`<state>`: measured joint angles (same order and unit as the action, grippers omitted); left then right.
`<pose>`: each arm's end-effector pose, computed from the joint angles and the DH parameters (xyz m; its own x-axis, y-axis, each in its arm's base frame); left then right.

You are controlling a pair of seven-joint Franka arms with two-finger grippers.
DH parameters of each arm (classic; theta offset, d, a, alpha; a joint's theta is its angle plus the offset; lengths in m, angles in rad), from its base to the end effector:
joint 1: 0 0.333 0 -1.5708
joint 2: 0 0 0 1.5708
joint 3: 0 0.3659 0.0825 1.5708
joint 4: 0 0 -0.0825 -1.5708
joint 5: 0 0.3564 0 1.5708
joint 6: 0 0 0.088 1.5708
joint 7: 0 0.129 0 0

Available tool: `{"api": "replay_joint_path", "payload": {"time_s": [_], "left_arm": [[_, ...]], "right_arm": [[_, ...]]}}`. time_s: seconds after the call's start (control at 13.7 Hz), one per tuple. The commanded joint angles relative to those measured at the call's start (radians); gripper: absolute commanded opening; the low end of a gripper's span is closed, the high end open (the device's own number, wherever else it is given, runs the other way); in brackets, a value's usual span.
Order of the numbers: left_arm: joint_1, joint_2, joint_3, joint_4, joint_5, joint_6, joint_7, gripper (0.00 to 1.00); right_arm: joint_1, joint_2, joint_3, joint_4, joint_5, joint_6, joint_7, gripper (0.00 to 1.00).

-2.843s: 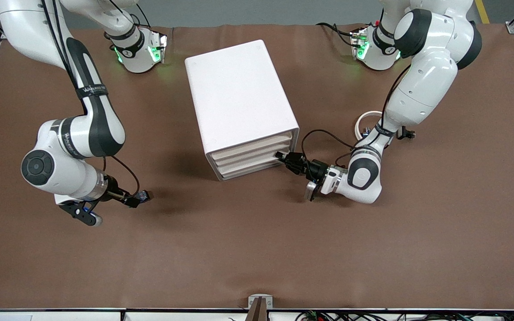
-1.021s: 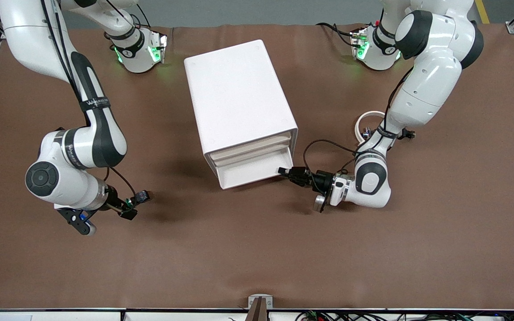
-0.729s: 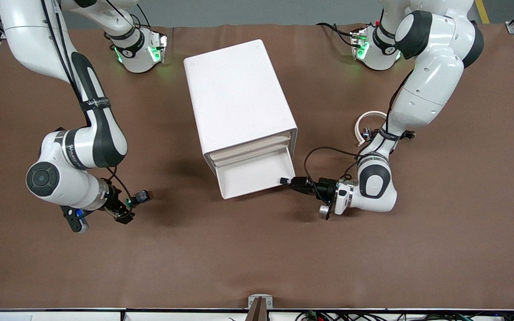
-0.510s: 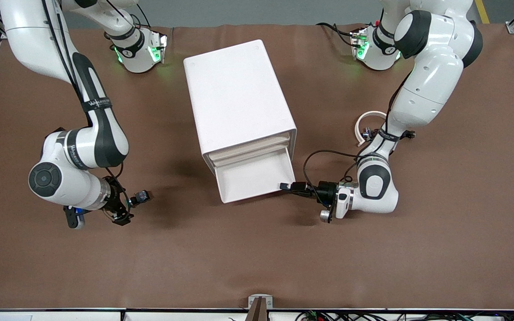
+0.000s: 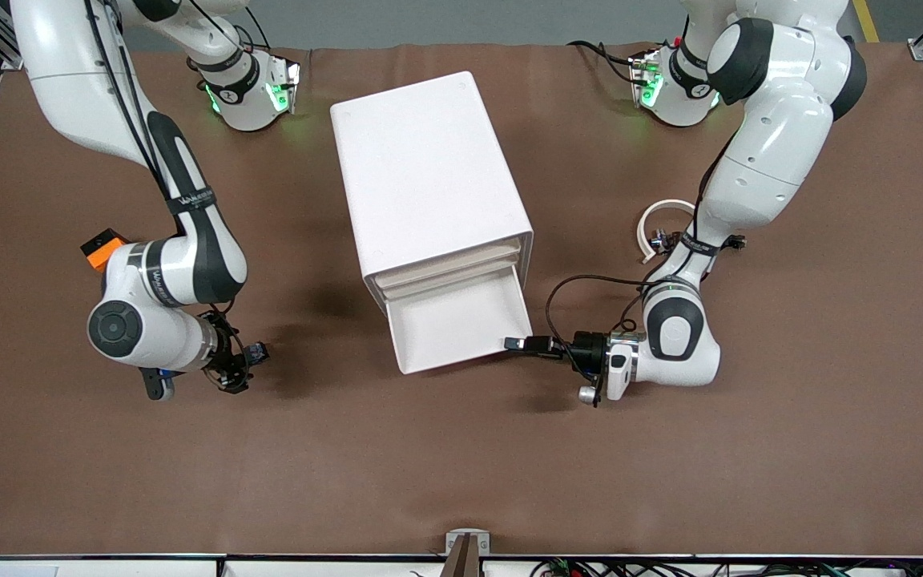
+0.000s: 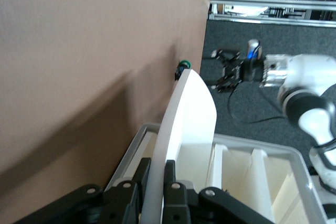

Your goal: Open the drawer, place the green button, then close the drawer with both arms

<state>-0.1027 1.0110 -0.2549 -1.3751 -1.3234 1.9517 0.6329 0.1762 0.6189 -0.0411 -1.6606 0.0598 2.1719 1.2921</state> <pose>0.6847 -0.2914 0.1785 0.9867 -0.1141 -0.1158 0.0863 -0.2360 0.9679 0.6703 0.0984 0.2764 0.3716 -0.9270 -0.0502 -0.9220 -0.3748 0.0969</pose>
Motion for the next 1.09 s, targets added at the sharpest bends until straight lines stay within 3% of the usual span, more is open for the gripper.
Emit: {"api": "replay_joint_path", "payload": {"time_s": [0.0, 0.15, 0.22, 0.29, 0.36, 0.8, 0.87, 1.02], "left_arm": [[-0.04, 0.011, -0.003, 0.103, -0.089, 0.125, -0.107, 0.0], [-0.04, 0.014, -0.001, 0.103, -0.089, 0.136, -0.108, 0.0], [-0.04, 0.014, -0.001, 0.103, -0.089, 0.136, -0.114, 0.11], [-0.04, 0.014, -0.001, 0.103, -0.091, 0.136, -0.119, 0.29], [-0.038, 0.011, -0.001, 0.102, -0.091, 0.136, -0.139, 0.99], [-0.037, -0.035, 0.003, 0.102, -0.08, 0.134, -0.267, 1.0], [-0.037, -0.049, 0.012, 0.102, -0.068, 0.134, -0.309, 1.0], [-0.026, -0.09, 0.02, 0.102, 0.072, 0.131, -0.417, 1.0]], "right_arm": [[-0.004, 0.005, 0.006, -0.037, -0.006, 0.054, -0.014, 1.0], [-0.001, 0.022, 0.004, -0.06, -0.008, 0.081, -0.071, 1.0], [-0.003, 0.025, 0.006, -0.073, -0.009, 0.097, -0.082, 1.0], [-0.004, 0.027, 0.006, -0.085, -0.009, 0.115, -0.083, 1.0], [-0.003, 0.027, 0.004, -0.091, -0.009, 0.12, -0.085, 1.0], [-0.004, 0.051, 0.006, -0.094, -0.011, 0.121, -0.151, 1.0], [-0.004, 0.051, 0.006, -0.094, -0.009, 0.121, -0.151, 0.95], [-0.004, 0.051, 0.006, -0.094, -0.009, 0.121, -0.151, 0.63]]}}
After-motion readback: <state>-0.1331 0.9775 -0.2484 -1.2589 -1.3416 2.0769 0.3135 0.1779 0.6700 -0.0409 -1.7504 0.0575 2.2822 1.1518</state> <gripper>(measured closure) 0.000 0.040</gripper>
